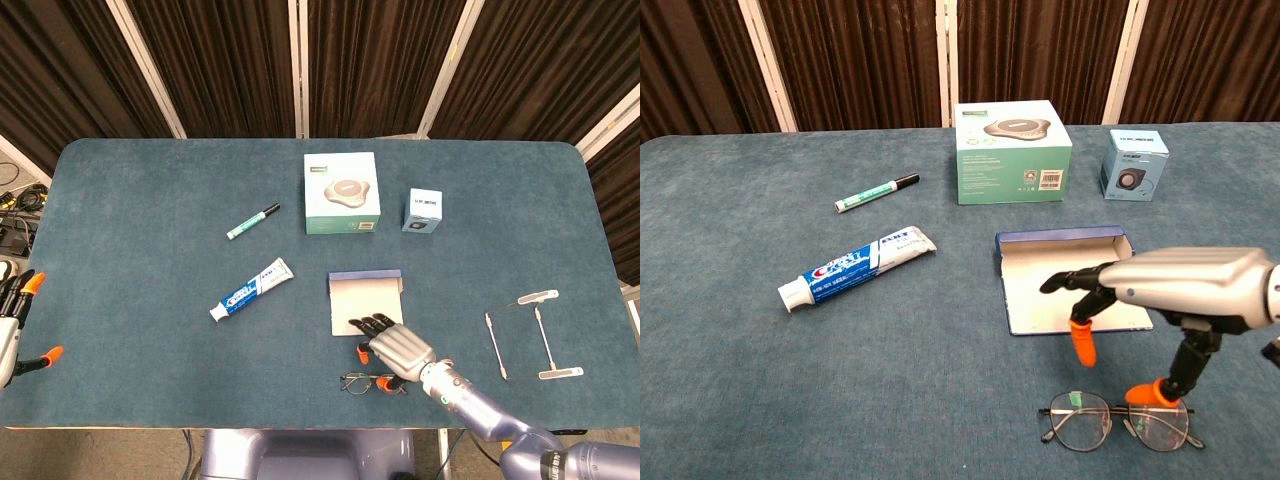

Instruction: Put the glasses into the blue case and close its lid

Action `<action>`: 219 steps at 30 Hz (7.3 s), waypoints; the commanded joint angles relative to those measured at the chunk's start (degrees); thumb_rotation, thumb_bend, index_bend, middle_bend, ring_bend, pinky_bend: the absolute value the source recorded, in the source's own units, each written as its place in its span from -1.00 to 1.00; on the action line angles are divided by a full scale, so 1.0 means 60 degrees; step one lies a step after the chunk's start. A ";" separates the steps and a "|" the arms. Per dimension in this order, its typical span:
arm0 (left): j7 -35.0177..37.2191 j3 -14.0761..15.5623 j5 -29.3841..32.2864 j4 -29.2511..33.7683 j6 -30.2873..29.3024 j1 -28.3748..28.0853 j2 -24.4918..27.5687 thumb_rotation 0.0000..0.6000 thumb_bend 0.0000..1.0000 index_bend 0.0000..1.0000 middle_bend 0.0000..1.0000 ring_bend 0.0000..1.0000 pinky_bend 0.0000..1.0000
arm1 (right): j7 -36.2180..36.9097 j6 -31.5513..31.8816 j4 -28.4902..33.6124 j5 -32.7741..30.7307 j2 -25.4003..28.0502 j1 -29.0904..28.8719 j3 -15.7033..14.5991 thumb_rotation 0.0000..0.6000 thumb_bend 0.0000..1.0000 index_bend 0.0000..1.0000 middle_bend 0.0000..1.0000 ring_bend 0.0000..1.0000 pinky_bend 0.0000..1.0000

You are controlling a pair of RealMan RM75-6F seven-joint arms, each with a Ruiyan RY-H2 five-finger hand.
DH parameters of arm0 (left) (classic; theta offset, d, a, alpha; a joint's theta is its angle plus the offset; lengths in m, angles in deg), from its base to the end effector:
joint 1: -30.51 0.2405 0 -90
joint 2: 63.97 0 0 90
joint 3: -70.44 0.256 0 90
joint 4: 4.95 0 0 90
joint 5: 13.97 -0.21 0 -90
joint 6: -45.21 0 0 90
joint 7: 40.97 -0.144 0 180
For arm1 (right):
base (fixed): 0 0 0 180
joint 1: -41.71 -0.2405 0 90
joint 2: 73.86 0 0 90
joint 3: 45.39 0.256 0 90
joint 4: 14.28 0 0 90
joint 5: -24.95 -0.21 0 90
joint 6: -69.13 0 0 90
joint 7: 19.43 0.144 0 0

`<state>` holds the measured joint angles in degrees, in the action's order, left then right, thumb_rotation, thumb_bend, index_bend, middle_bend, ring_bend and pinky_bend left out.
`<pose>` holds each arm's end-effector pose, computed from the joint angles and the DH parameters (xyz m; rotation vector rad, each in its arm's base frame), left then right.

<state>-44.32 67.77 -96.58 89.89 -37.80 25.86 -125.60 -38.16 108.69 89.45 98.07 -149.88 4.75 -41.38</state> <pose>-0.3163 0.1784 0.1669 -1.3751 -0.9147 -0.8096 -0.1535 -0.2529 -0.0118 2.2869 -1.0796 0.7385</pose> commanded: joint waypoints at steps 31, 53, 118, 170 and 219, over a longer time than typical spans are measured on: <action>-0.0074 0.0045 0.0008 0.0015 0.0025 -0.0022 -0.0019 1.00 -1.00 -1.00 -1.00 -1.00 -1.00 | -0.1496 0.0764 -0.0145 -0.2226 -0.0694 -0.0739 -0.1061 1.00 -0.40 0.15 -1.00 -1.00 -1.00; -0.0096 0.0000 0.0158 -0.0023 0.0152 -0.0088 -0.0045 1.00 -1.00 -1.00 -1.00 -1.00 -1.00 | -0.1220 0.0973 -0.0721 -0.2767 -0.0531 -0.1643 0.0095 1.00 -0.31 0.24 -1.00 -1.00 -1.00; -0.0057 -0.0163 0.0882 -0.0301 0.0741 -0.0336 -0.0159 1.00 -1.00 -1.00 -1.00 -1.00 -1.00 | -0.1622 0.1464 -0.6497 -0.3917 -0.3858 -0.2681 0.1314 1.00 -0.86 -0.63 -1.00 -1.00 -1.00; -0.0278 -0.0016 0.0454 -0.0060 0.0431 -0.0254 -0.0162 1.00 -1.00 -1.00 -1.00 -1.00 -1.00 | -0.0688 0.2460 -0.4235 0.0362 -0.2615 -0.0769 -0.0586 1.00 -0.82 -0.44 -1.00 -1.00 -1.00; -0.0194 -0.0020 0.0447 -0.0032 0.0430 -0.0261 -0.0120 1.00 -1.00 -1.00 -1.00 -1.00 -1.00 | -0.0823 0.2304 -0.4844 0.0407 -0.3082 -0.0779 0.0102 1.00 -0.17 -0.26 -1.00 -1.00 -1.00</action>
<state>-45.48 67.66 -93.90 89.70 -35.22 24.30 -126.32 -43.16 122.49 60.45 100.60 -168.31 0.14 -40.88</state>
